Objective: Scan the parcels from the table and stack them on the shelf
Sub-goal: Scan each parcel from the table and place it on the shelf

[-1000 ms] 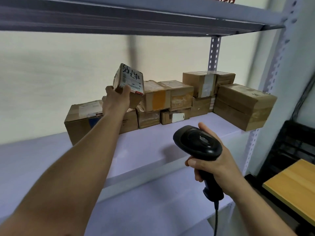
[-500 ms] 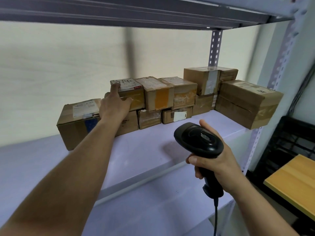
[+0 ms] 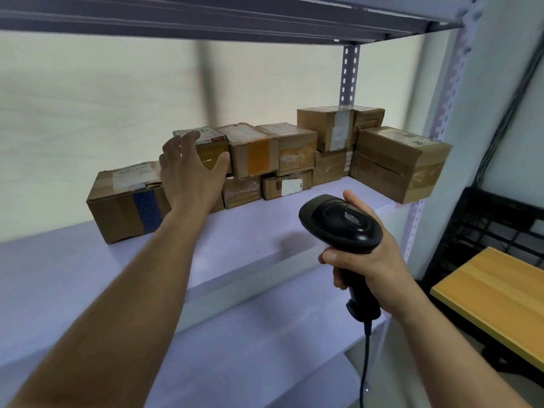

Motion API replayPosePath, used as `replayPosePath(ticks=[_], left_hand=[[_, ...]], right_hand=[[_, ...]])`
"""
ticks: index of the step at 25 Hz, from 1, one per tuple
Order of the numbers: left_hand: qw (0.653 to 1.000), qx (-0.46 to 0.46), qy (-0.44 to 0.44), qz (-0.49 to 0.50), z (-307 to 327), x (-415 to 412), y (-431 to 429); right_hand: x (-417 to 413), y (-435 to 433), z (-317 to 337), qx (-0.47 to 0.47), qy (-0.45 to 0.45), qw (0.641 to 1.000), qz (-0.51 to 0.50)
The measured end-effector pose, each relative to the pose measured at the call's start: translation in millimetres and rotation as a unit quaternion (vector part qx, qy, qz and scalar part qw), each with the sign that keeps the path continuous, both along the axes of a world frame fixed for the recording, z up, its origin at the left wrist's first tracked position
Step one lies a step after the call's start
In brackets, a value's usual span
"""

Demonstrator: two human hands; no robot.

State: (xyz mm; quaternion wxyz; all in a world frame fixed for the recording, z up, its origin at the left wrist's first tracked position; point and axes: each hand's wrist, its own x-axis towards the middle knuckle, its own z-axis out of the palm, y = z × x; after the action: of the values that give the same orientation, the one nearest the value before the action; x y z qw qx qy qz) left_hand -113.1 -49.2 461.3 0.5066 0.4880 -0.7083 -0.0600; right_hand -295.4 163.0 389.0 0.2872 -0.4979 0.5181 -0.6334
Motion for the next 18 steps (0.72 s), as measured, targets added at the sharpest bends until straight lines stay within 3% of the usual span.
replayPosePath(ticks=[2,5,14,18], left_hand=[[0.997,-0.053,0.012,-0.046,-19.5,-14.0,29.7],[0.991,-0.062,0.002,-0.116,-58.4,-45.6,74.5],[0.966,0.108,0.008,-0.235,-144.0,-155.2,218.0],[0.947,0.127,0.001,-0.296,-165.1,-199.0,285.0]], right_hand=[[-7.4,17.4,-2.2,-0.005,-0.001,1.000,-0.008],[-21.6,49.3,-10.8,0.002,0.002,1.000,-0.024],[-78.6,185.6,-41.4,0.029,-0.033,0.991,-0.126],[-103.8,249.9,-51.0,0.033,-0.038,0.983,-0.176]])
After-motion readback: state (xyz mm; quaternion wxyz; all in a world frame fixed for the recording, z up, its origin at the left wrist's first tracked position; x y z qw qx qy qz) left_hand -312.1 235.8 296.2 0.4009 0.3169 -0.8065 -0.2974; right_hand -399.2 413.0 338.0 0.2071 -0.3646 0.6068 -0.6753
